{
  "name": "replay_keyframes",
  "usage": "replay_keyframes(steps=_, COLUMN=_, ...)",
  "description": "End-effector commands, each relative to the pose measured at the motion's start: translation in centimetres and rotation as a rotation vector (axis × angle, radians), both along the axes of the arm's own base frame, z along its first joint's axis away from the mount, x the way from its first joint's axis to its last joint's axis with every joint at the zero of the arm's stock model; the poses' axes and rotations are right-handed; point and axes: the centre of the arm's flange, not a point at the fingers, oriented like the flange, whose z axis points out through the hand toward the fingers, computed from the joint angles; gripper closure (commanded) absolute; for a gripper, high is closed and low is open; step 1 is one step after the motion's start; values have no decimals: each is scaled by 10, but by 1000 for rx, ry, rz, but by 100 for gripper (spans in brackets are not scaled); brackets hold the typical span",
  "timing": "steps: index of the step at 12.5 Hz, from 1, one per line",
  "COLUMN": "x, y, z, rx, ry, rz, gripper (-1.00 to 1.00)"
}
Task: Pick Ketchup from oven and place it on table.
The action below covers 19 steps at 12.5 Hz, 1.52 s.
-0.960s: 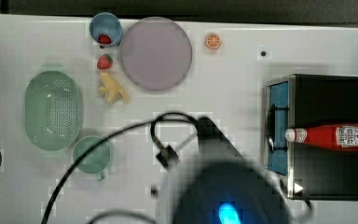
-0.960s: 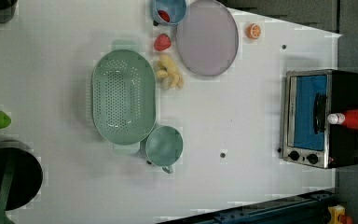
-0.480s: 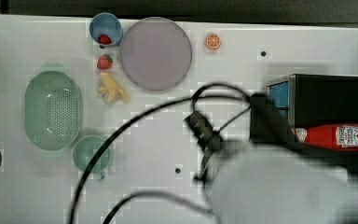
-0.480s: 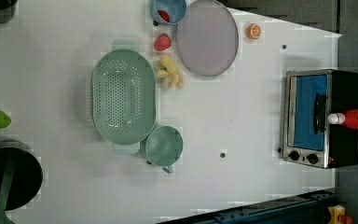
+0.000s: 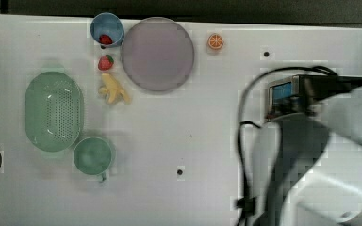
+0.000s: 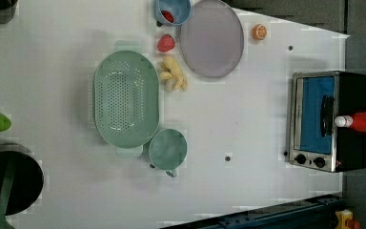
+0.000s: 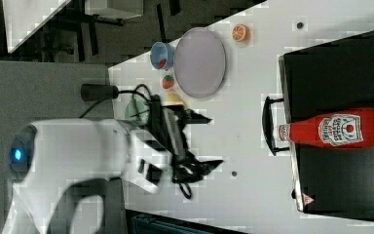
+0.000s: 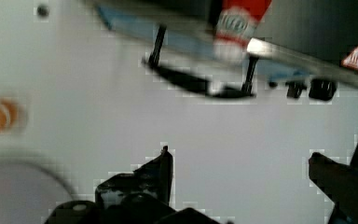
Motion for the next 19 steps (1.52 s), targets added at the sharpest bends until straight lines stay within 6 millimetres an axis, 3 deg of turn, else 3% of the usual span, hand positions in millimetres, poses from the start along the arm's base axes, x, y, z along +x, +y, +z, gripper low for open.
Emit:
replay_keyframes(steps=1, x=-6, y=-35, z=28, rx=-49, ry=-134, rz=-44, gripper=-100)
replay_keyframes(steps=4, x=-4, y=-87, z=-10, rx=-126, ry=-143, rz=-129, gripper=-100)
replay_keyframes(steps=5, x=-7, y=-112, z=-31, rx=-160, ry=-126, rz=-168, gripper=-100)
replay_keyframes(steps=7, x=-11, y=-130, z=-58, rx=-174, ry=-77, rz=-200, gripper=-100)
replay_keyframes(steps=11, x=-9, y=-150, z=-88, rx=-201, ry=-93, rz=-244, gripper=-100)
replay_keyframes(steps=17, x=-6, y=-156, z=-126, rx=-182, ry=-83, rz=-290, gripper=-100)
replay_keyframes(steps=18, x=-6, y=-156, z=-126, rx=-181, ry=-84, rz=-289, gripper=-95)
replay_keyframes(steps=19, x=-7, y=-158, z=-127, rx=-181, ry=-81, rz=-293, gripper=-68)
